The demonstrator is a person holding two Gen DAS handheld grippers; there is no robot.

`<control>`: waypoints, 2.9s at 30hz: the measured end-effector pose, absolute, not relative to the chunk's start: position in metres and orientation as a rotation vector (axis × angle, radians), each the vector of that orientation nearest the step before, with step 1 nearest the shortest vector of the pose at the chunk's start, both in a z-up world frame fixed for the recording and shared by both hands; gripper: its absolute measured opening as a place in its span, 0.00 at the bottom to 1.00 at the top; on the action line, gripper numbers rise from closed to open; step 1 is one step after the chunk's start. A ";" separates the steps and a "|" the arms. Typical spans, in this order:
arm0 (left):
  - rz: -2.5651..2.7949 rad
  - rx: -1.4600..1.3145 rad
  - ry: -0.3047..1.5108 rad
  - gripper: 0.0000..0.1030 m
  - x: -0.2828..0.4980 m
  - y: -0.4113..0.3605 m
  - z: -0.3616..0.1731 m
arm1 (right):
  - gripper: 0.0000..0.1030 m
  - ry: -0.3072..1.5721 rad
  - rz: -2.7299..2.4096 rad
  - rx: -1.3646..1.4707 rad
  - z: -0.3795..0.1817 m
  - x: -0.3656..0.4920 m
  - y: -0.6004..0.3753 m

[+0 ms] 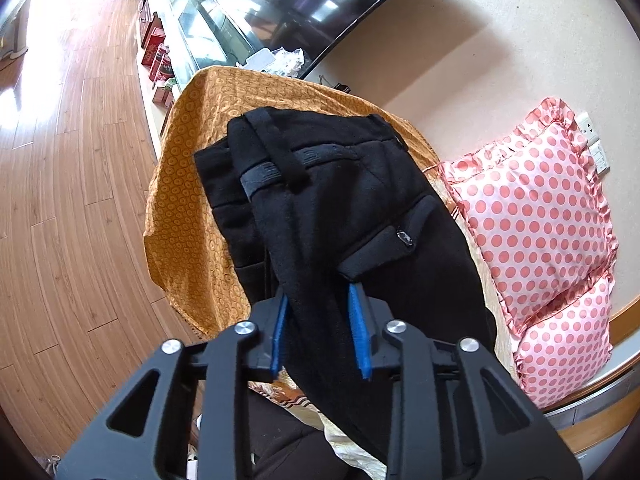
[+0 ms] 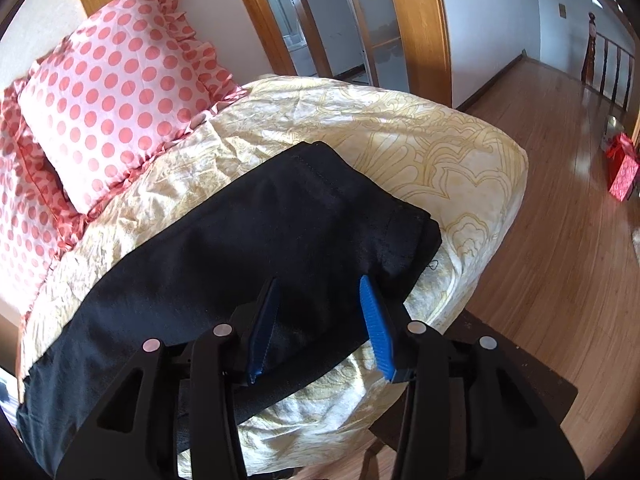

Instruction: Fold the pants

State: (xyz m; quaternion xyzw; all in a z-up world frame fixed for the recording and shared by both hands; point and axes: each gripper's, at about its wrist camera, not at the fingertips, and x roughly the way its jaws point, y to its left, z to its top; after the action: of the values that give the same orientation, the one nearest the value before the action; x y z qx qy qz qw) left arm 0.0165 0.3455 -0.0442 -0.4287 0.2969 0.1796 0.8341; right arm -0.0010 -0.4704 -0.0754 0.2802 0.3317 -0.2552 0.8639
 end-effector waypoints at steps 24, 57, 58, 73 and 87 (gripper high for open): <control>-0.032 -0.322 0.690 0.91 0.073 0.143 0.022 | 0.44 0.585 -0.576 0.950 -0.084 -0.045 -0.533; -0.068 -0.251 0.748 0.93 0.078 0.115 0.007 | 0.14 0.519 0.089 0.539 0.035 0.061 -0.341; -0.060 -0.255 0.744 0.93 0.077 0.118 0.008 | 0.14 0.538 0.156 0.521 0.039 0.072 -0.318; 0.100 -0.310 0.696 0.94 0.048 0.178 0.011 | 0.14 0.839 0.636 0.256 -0.015 0.131 -0.087; 0.246 -0.406 0.618 0.94 0.019 0.238 0.013 | 0.14 0.761 0.710 0.143 -0.012 0.107 -0.041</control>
State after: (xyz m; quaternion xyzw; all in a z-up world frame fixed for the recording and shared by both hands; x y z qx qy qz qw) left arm 0.0186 0.2375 0.0133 -0.1977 0.3012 0.1200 0.9251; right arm 0.1067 -0.0411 -0.0121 0.0683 0.3633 0.3388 0.8652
